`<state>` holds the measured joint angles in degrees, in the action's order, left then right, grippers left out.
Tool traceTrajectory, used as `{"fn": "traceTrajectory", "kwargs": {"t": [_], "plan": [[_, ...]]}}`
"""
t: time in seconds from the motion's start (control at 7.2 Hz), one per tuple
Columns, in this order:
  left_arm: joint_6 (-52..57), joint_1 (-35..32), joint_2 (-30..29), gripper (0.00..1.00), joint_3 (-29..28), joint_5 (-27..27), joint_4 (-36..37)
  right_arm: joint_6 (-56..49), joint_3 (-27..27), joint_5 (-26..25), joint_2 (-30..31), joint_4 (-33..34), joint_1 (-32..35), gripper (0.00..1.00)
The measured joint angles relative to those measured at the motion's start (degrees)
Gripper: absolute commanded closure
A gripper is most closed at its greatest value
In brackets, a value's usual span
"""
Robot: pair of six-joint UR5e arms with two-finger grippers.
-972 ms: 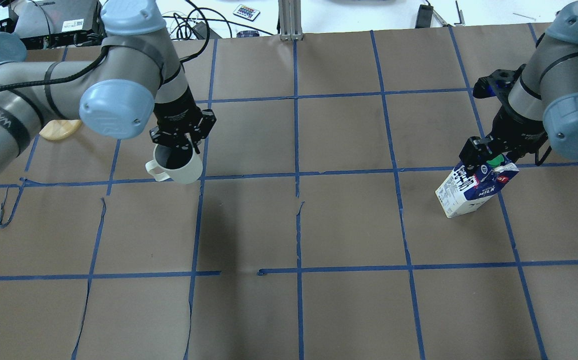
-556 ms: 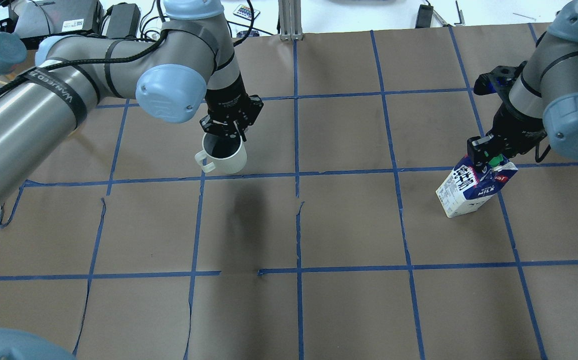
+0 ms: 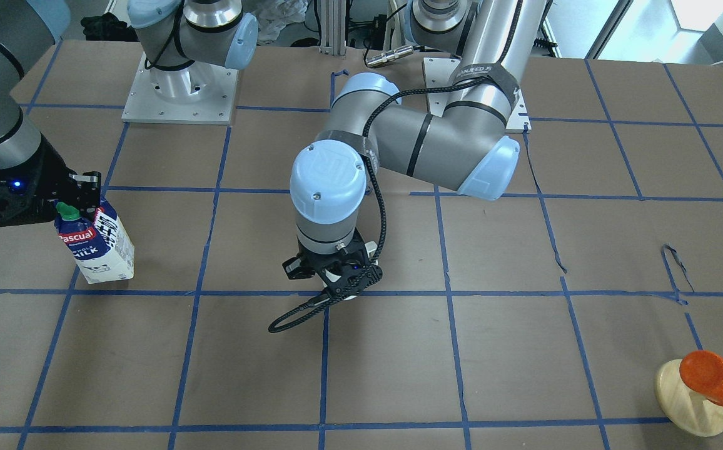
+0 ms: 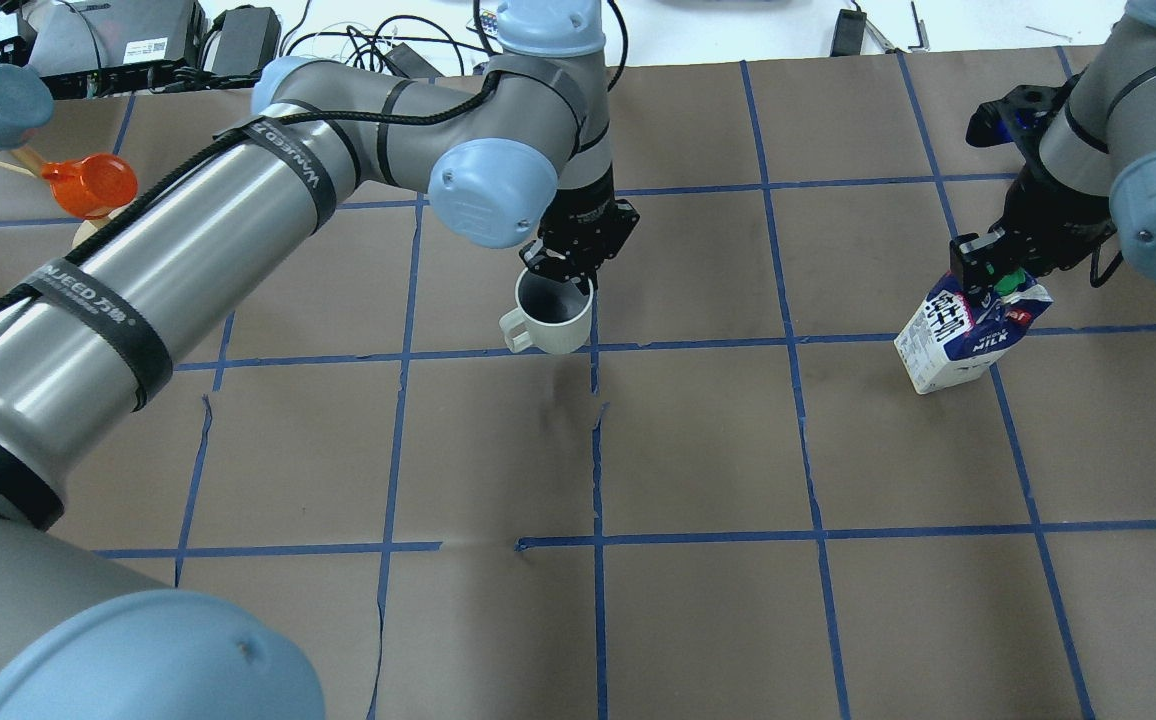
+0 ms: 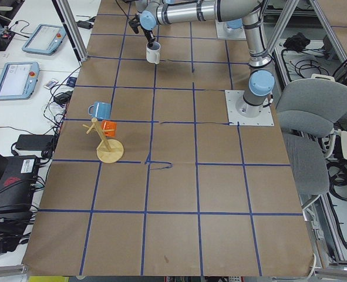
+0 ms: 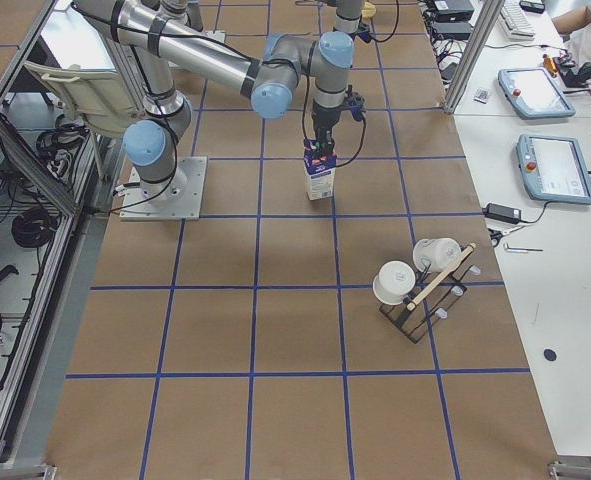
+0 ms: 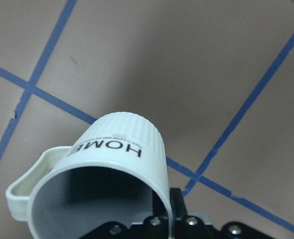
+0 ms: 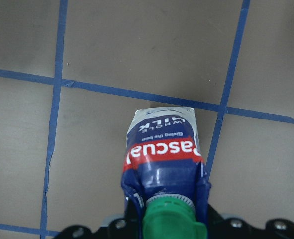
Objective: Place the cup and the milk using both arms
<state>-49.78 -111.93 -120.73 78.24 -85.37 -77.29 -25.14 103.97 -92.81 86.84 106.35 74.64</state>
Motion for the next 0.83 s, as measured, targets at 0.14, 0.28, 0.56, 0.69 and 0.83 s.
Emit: {"fn": "traceTrajectory", "kwargs": {"t": [0.14, 0.28, 0.56, 0.69, 0.83], "plan": [[-0.18, -1.13, -0.29, 1.00, -0.04, 2.58, -1.99, 0.08, -0.47, 0.13, 0.09, -0.12, 0.00, 0.81], [-0.29, -1.61, -0.38, 1.00, 0.62, 5.20, -3.43, 0.14, -0.60, 0.23, 0.19, -0.16, 0.03, 0.81], [-0.18, -1.99, -0.13, 0.96, 5.38, 6.70, -2.76, 0.35, -0.61, 0.70, 0.33, -0.23, 0.09, 0.80], [-0.19, -2.03, 0.23, 0.01, 7.30, 6.52, -0.90, 1.74, -0.61, 1.75, 0.43, -0.32, 0.18, 0.80], [-0.46, -2.06, 0.34, 0.00, 7.96, 6.48, -0.13, 4.23, -0.60, 2.69, 0.51, -0.50, 0.54, 0.81]]}}
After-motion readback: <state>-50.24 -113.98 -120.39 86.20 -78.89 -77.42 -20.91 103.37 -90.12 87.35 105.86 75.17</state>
